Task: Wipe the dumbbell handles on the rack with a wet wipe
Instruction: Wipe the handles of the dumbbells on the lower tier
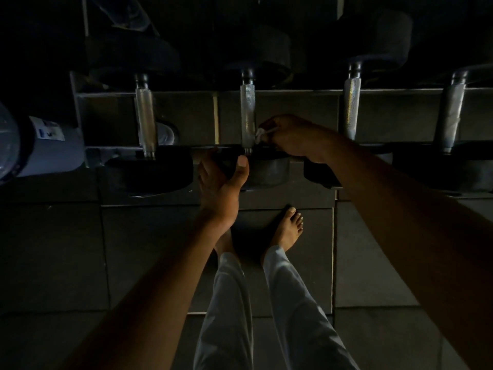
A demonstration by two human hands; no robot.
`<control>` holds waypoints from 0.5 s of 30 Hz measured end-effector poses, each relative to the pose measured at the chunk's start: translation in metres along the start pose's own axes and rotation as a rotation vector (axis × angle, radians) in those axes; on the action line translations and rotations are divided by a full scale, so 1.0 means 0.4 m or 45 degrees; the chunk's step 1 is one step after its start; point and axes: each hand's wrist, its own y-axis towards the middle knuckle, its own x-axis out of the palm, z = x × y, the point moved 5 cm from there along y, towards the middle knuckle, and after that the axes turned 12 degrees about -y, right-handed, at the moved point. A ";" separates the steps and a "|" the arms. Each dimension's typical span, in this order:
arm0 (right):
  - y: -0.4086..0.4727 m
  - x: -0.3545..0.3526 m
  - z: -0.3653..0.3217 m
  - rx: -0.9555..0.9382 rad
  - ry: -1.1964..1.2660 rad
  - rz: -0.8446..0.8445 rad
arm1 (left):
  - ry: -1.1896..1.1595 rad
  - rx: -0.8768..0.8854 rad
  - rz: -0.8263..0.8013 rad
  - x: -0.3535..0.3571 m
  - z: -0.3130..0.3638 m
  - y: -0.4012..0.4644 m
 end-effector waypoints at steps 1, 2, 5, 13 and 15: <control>-0.002 0.002 0.002 -0.006 0.023 0.032 | -0.012 0.000 0.000 0.000 -0.002 0.000; -0.004 0.007 0.003 -0.013 0.061 0.056 | -0.015 0.001 -0.001 0.001 -0.002 0.001; -0.010 0.012 0.005 -0.021 0.223 0.128 | -0.004 0.013 -0.001 -0.001 -0.005 0.001; -0.045 0.007 -0.027 -0.259 0.009 0.369 | -0.022 0.020 -0.026 0.002 -0.004 -0.003; -0.047 0.007 -0.052 -0.386 -0.263 0.426 | -0.024 0.011 -0.025 0.002 -0.004 0.000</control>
